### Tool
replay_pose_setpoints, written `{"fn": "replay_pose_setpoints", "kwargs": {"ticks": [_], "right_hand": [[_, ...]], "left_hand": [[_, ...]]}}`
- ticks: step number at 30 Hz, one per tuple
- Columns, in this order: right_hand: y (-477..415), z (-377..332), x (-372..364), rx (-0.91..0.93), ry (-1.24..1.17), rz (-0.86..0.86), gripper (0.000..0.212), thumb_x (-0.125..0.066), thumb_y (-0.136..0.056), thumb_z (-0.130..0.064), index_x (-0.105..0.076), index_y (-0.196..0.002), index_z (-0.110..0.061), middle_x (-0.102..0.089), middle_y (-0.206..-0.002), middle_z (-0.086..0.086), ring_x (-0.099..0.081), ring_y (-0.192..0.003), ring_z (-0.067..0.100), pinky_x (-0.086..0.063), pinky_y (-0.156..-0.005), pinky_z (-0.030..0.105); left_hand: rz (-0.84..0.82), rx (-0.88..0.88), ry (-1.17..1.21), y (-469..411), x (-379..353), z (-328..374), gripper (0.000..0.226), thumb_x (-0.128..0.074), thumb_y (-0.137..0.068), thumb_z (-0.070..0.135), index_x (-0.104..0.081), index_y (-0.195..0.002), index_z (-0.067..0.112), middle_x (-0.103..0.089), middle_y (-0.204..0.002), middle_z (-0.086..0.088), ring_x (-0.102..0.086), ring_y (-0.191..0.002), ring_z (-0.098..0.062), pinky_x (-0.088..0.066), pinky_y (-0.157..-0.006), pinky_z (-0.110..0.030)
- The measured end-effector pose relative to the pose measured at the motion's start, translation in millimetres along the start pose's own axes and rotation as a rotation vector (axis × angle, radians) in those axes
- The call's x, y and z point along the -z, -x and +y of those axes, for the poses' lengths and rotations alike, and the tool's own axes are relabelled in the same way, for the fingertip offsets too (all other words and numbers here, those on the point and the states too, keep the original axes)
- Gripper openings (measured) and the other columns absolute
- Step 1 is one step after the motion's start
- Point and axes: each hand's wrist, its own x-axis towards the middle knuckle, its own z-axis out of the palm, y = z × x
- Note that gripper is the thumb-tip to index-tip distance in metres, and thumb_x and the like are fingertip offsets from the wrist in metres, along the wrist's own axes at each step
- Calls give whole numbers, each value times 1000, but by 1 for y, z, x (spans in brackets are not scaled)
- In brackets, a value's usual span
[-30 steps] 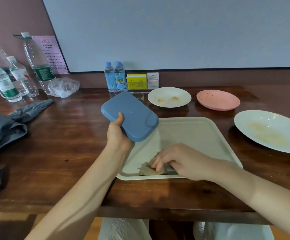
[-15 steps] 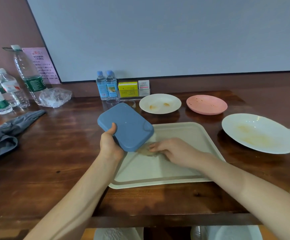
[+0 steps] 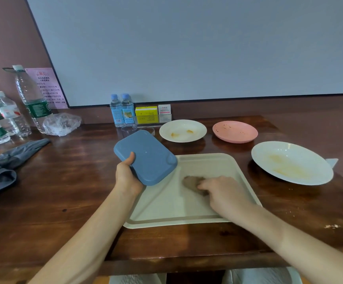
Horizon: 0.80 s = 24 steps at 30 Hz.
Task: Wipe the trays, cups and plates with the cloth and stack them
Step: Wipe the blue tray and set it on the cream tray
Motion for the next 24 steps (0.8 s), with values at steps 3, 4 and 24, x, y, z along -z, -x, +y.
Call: {"fn": "replay_pose_setpoints", "kwargs": {"ticks": [3, 4, 24], "right_hand": [[18, -14, -11, 165, -143, -18, 53, -60, -91, -6, -72, -130, -41, -70, -134, -16, -65, -125, 14, -49, -109, 34], [23, -14, -9, 206, -206, -46, 51, -61, -94, -5, -73, -129, -40, -68, -136, -20, -63, -127, 8, -47, -112, 30], [-16, -42, 24, -18, -687, -96, 42, -55, -100, 1, -82, -98, -31, -79, -93, -15, -74, -85, 9, -55, -72, 23]], "left_hand": [[5, -5, -9, 0, 1, 0, 30, -62, -105, 28, -66, -133, 21, -79, -123, -13, -72, -119, -43, -50, -109, -65], [3, -8, -12, 0, 0, 0, 29, -62, -105, 28, -66, -133, 20, -79, -124, -13, -72, -119, -43, -50, -109, -65], [-100, 28, -132, 21, -5, 4, 45, -58, -98, 17, -62, -142, 17, -76, -130, -16, -67, -127, -43, -49, -112, -61]]}}
